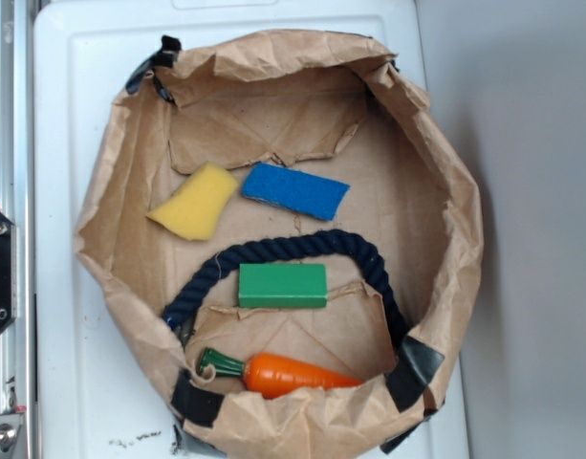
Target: Grab the blue sponge.
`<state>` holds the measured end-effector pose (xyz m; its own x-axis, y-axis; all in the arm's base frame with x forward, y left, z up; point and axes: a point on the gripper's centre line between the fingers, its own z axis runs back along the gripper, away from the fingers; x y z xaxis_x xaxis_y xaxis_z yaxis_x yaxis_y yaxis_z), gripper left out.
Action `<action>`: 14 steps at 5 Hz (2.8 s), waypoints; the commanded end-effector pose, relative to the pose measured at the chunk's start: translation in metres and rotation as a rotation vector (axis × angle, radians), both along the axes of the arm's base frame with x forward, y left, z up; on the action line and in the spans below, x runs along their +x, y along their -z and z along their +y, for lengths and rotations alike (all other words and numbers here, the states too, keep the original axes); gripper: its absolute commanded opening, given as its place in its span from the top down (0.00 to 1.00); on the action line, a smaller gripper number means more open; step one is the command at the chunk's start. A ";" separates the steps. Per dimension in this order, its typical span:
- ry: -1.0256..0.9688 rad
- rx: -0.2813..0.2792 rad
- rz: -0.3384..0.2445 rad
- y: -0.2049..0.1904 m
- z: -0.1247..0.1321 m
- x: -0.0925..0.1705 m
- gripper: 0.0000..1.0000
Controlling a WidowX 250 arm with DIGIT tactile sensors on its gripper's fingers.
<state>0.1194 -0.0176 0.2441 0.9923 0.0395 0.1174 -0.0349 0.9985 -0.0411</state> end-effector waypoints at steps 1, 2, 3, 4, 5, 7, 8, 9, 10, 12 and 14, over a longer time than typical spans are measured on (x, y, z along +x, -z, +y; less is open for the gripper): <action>0.000 0.000 0.000 0.000 0.000 0.000 0.00; -0.012 0.003 -0.035 0.000 -0.013 0.046 0.00; -0.091 -0.014 -0.010 0.000 -0.019 0.097 0.00; -0.109 -0.010 -0.027 0.004 -0.016 0.126 0.00; 0.140 -0.036 -0.020 -0.003 -0.012 0.136 0.00; 0.140 -0.036 -0.020 -0.003 -0.012 0.136 0.00; 0.140 -0.036 -0.020 -0.003 -0.012 0.136 0.00; 0.140 -0.036 -0.020 -0.003 -0.012 0.136 0.00; 0.212 -0.001 -0.018 0.023 0.016 0.137 0.00; 0.285 0.015 -0.048 0.062 0.055 0.153 0.00; 0.340 0.041 -0.078 0.103 0.058 0.168 0.00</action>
<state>0.2853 0.0388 0.1316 0.9386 -0.3063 0.1590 0.3119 0.9500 -0.0111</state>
